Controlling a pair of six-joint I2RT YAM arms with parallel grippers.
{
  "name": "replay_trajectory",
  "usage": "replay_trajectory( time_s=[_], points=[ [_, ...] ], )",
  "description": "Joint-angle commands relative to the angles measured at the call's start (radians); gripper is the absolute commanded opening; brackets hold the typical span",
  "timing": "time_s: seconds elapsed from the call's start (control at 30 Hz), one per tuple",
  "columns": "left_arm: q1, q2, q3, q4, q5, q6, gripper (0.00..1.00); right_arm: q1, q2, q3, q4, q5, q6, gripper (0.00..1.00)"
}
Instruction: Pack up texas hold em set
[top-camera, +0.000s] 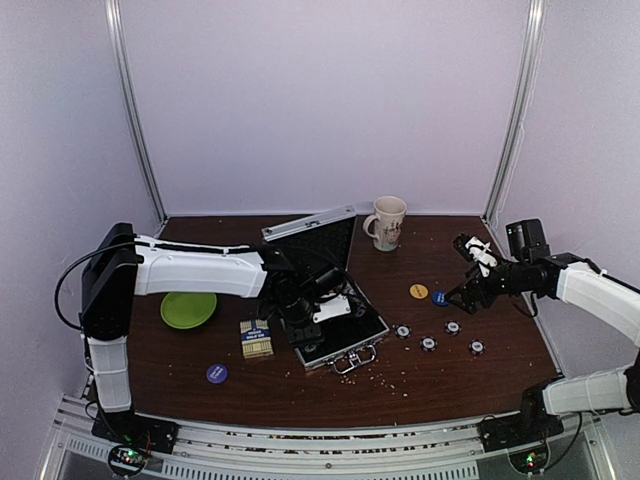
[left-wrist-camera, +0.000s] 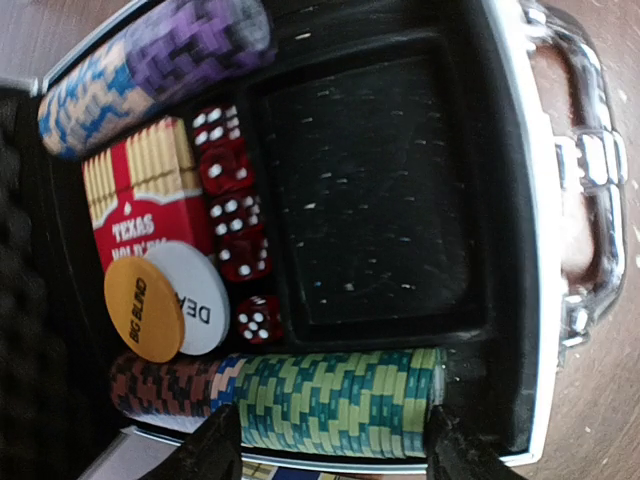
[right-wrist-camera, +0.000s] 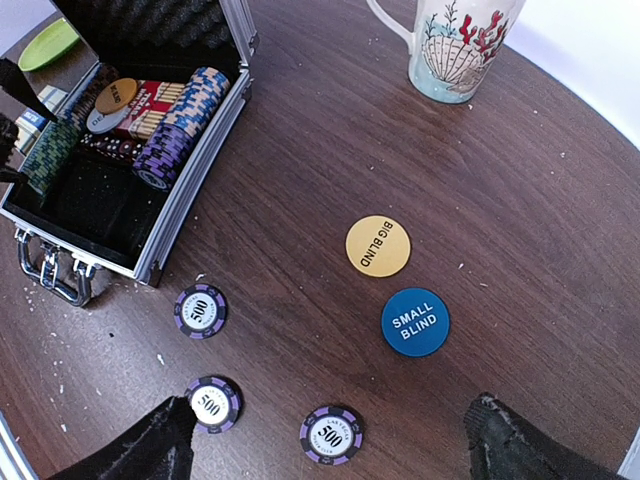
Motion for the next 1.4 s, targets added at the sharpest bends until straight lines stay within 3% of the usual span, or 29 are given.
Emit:
replay_trajectory(
  time_s=[0.0,0.2,0.47,0.63,0.9,1.0,1.17,1.27,1.37],
  points=[
    [0.041,0.015,0.012,0.036,-0.057,-0.003,0.64,0.005,0.005,0.024,-0.010,0.007,-0.012,0.95],
    [0.040,-0.002,0.017,0.030,-0.044,-0.004,0.64,0.005,0.006,0.025,-0.009,0.010,-0.014,0.95],
    [0.040,-0.107,-0.001,0.029,0.119,-0.036,0.66,0.005,0.015,0.026,-0.011,0.007,-0.014,0.95],
    [0.039,-0.147,-0.037,0.040,0.141,-0.067,0.66,0.005,0.020,0.027,-0.012,0.002,-0.013,0.95],
    [0.007,-0.326,-0.229,0.284,0.073,-0.287,0.61,0.019,0.061,0.136,-0.137,0.054,-0.041,0.88],
    [0.006,-0.369,-0.303,0.409,0.076,-0.371,0.58,0.062,0.160,0.226,-0.221,0.187,-0.083,0.87],
    [0.004,-0.347,-0.298,0.470,0.107,-0.460,0.58,0.092,0.437,0.463,-0.413,0.310,-0.071,0.80],
    [0.001,-0.340,-0.290,0.476,0.096,-0.488,0.58,0.093,0.588,0.600,-0.496,0.303,-0.045,0.99],
    [0.000,-0.344,-0.300,0.478,0.093,-0.504,0.59,0.096,0.686,0.686,-0.517,0.296,-0.019,1.00]
  ],
)
